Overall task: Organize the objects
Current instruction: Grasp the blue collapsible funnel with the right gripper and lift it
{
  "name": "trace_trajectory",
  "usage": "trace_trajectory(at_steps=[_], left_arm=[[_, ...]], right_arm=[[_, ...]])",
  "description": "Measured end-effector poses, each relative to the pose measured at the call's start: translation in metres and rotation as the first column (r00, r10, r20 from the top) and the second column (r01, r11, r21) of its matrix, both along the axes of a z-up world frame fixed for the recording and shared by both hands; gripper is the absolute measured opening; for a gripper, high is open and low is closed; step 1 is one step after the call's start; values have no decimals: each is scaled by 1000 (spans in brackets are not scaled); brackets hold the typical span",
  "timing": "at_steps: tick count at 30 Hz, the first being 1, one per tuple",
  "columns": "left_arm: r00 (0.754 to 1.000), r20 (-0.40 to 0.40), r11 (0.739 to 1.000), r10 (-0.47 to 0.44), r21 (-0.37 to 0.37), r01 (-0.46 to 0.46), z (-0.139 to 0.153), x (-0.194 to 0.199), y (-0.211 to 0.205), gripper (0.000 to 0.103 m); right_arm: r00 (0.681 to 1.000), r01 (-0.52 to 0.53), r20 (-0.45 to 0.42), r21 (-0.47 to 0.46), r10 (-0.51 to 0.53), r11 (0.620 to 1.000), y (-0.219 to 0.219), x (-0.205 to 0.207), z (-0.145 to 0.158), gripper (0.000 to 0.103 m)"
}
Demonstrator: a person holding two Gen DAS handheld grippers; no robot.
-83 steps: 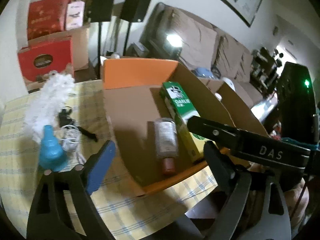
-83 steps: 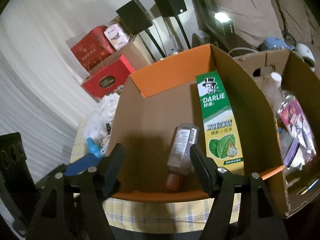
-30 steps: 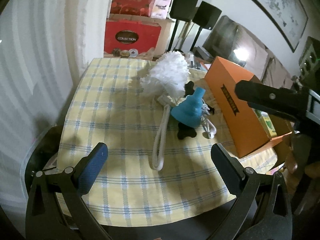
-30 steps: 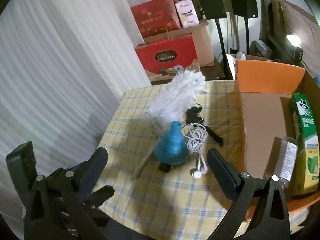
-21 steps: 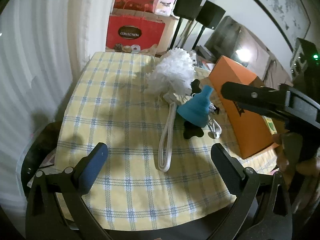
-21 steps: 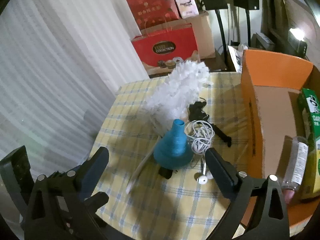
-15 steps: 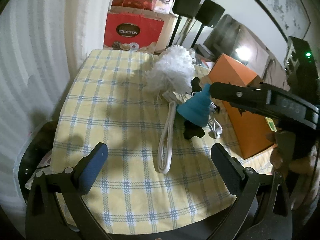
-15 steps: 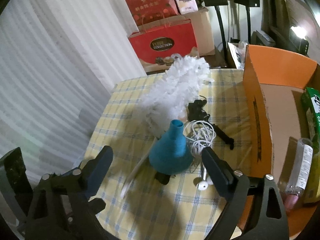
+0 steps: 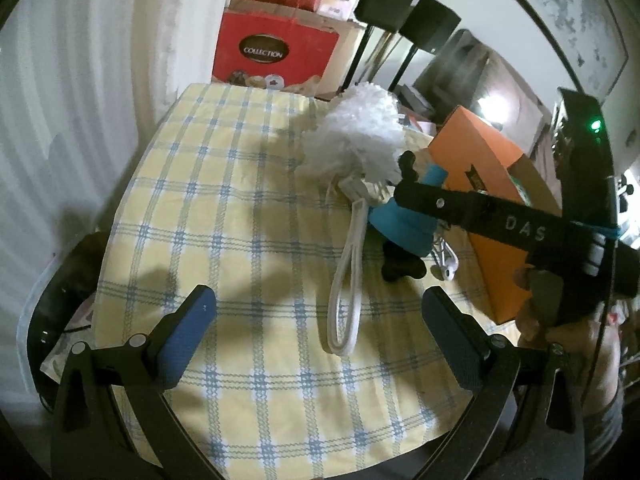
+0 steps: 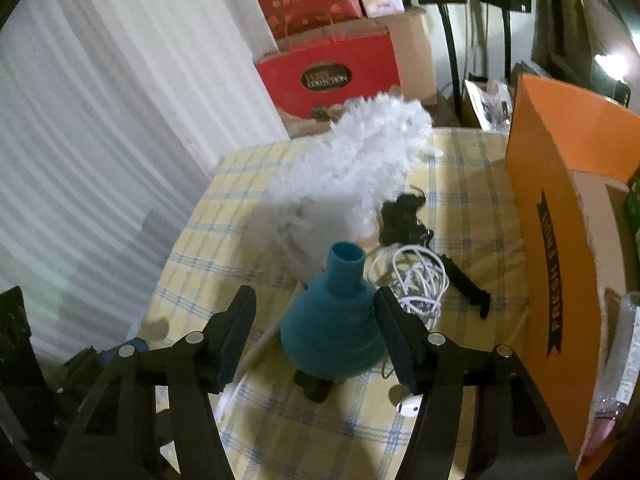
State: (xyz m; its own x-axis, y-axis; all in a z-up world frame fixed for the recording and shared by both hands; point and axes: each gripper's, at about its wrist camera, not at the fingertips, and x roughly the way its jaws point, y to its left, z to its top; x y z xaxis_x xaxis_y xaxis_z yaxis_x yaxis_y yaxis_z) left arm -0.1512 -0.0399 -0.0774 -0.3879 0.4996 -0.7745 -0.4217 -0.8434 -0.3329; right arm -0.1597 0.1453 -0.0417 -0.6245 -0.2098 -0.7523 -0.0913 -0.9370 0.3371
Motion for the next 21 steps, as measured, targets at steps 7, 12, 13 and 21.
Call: trace_trajectory(at_steps=[7,12,13,21], left_arm=[[1000,3,1000,-4,-1,4,-1,-1,1,103],[1000,-2,1000,-9,-5,9,1,1,3,103],[1000,-5,1000,-10,-6,10,2,2,4,103],[999,-18,1000,-29,-10,28,10,7,13,103]], right_arm=[[1000,-7,13,14,6,1000,-1,-7,-12,64],[1000,-5,3,19,5,1000,1,-6,-10,46],[1000,-8,-6,7,8,1000,2,-5,-8,46],[996,-20,-84,-36,17,999,10,16,31,44]])
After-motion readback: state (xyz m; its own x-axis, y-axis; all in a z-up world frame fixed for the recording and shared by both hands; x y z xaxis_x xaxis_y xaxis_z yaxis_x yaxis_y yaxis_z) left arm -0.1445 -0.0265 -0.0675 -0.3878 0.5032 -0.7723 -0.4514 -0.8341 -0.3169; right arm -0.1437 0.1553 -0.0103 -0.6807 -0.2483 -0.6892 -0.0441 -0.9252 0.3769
